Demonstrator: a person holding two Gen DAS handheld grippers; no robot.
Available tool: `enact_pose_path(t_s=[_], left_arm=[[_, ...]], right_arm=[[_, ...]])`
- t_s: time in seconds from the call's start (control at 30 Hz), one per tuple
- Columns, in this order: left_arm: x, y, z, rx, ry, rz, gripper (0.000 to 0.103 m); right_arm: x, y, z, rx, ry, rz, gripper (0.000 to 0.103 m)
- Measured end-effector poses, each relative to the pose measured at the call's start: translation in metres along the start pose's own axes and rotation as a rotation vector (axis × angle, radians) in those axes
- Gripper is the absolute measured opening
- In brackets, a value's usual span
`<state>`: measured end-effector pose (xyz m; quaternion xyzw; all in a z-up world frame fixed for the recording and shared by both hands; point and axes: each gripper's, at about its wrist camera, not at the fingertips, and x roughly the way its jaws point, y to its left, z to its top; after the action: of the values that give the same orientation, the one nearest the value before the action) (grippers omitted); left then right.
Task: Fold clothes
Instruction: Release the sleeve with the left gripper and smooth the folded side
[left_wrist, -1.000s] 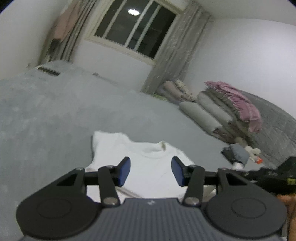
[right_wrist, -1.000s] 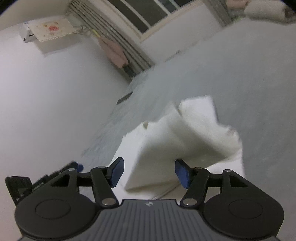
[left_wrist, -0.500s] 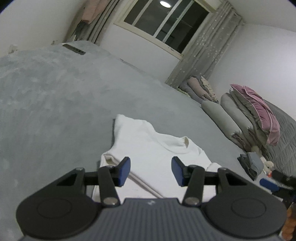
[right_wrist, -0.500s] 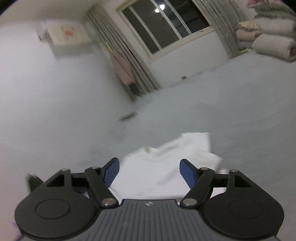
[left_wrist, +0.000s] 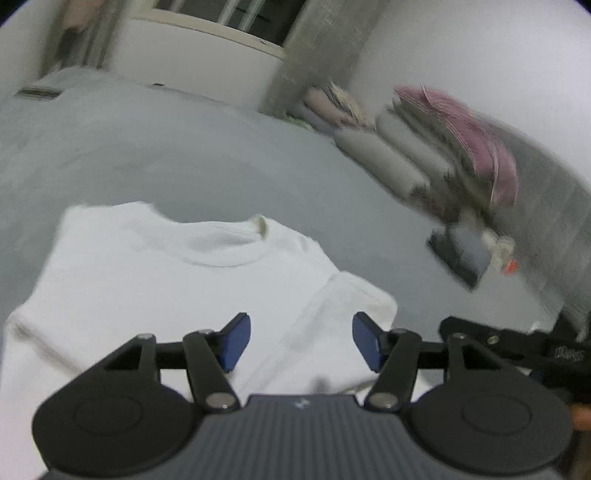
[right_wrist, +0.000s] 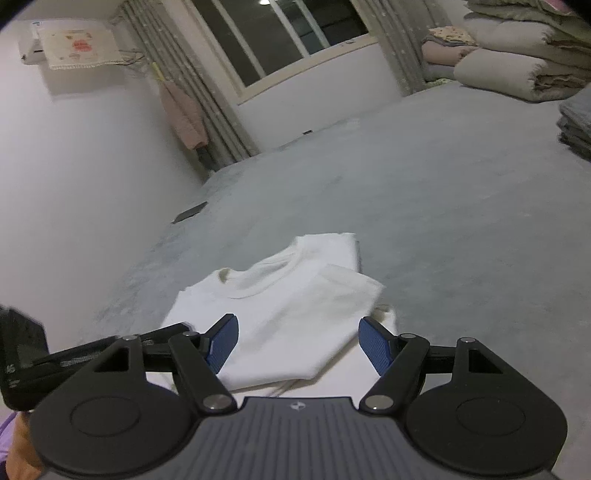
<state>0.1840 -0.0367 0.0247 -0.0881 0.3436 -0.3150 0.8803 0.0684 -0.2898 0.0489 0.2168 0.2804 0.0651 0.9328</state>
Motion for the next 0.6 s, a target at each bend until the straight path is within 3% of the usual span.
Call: enact_pose_path(t_s=[0.1, 0.17, 0.23, 0.33, 0.5, 0.6], left_arm=[[0.033, -0.010, 0.002, 0.023, 0.056, 0.020, 0.059], [0.049, -0.012, -0.003, 0.024, 0.071, 0.023, 0.050], [0.051, -0.015, -0.010, 0.044, 0.062, 0.003, 0.010], [0.041, -0.021, -0.020, 0.089, 0.030, -0.042, 0.005], [0.001, -0.043, -0.037, 0.196, -0.052, -0.146, 0.004], [-0.024, -0.061, -0.055, 0.285, -0.058, -0.193, 0.004]], right_arm=[[-0.001, -0.010, 0.003, 0.031, -0.005, -0.026, 0.072], [-0.004, -0.011, 0.004, 0.048, -0.020, -0.019, 0.072], [-0.010, -0.011, 0.005, 0.053, -0.034, -0.004, 0.072], [-0.018, -0.010, 0.006, 0.054, -0.054, 0.009, 0.072], [-0.023, -0.014, 0.009, 0.091, -0.077, 0.020, 0.072], [-0.027, -0.018, 0.011, 0.115, -0.097, 0.015, 0.072]])
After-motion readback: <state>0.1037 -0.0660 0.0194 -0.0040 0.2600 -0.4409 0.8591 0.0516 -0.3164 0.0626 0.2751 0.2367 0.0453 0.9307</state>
